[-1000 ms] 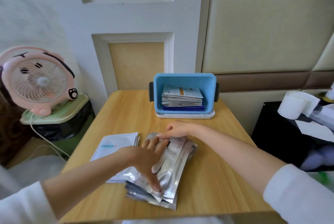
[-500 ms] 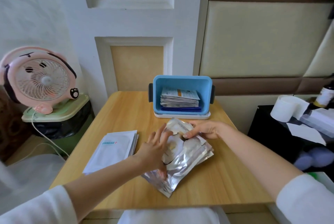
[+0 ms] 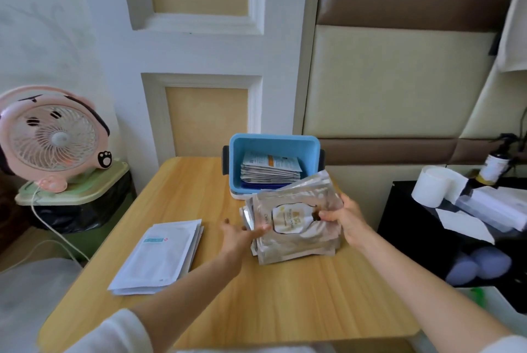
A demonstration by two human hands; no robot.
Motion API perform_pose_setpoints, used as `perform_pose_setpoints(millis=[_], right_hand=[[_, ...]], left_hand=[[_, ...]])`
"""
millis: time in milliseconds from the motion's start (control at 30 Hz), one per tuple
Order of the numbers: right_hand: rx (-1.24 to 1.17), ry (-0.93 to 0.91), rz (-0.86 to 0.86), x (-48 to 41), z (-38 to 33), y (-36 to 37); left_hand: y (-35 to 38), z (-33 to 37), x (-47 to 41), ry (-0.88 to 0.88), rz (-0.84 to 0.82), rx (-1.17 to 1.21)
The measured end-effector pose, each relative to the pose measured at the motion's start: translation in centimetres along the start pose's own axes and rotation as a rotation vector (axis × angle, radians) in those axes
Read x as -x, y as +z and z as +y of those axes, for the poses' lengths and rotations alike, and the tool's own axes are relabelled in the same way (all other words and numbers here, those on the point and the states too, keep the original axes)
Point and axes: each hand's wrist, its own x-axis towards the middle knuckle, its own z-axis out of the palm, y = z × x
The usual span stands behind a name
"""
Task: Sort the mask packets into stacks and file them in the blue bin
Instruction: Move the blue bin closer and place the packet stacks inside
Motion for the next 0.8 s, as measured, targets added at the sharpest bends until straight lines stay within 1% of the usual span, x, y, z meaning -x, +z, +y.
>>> perform_pose_setpoints(millis=[33,67,133,200,267,333,400,467,533,633,733,800], right_hand=[[-0.017,-0.01,0.013,0.1,0.3,-0.2],[-0.032,-0.018,0.018,0.2,0.5,-0.3],[-0.091,-0.026,0.023,0.4,1.1,-0.4],[-0.148,-0.039,0.008,0.4,1.4,-0.3],[-0.157,-0.075,-0.042,0.2,0.9,0.1],[-0.124,-0.109,-0.076,-0.2,-0.2,0.5],[0.025,-0.119,-0.092,-0.5,-0.7,0.5],[0.23,-0.074,-0.146,-0.5,-0.1,0.4],[0.314,-0.022,-0.182,-0.3,1.2,0.7],[0.223,-0.074,-0.103,0.0,1.8,2.3],[0.169,-0.139,-0.013,-0.5,0.6,2.9],[0.218,-0.156,-0.047,-0.8,-0.1,2.6]], left_hand=[[0.0,0.3,-0.2,-0.037,-0.056,0.044],[0.0,0.6,-0.3,-0.039,-0.128,0.058],[0.1,1.2,-0.5,0.008,-0.239,0.05],[0.3,1.9,-0.6,0.084,-0.288,0.049],[0.5,3.1,-1.2,0.193,-0.3,0.036],[0.4,4.5,-1.9,0.29,-0.327,-0.022],[0.2,5.1,-2.6,0.352,-0.367,-0.141],[-0.1,4.2,-2.9,0.329,-0.365,-0.212],[-0.3,2.3,-3.0,0.263,-0.335,-0.188],[0.2,1.3,-3.4,0.241,-0.29,-0.113],[0.5,2.8,-3.9,0.285,-0.26,-0.06],[0.4,4.1,-3.9,0.323,-0.3,-0.096]])
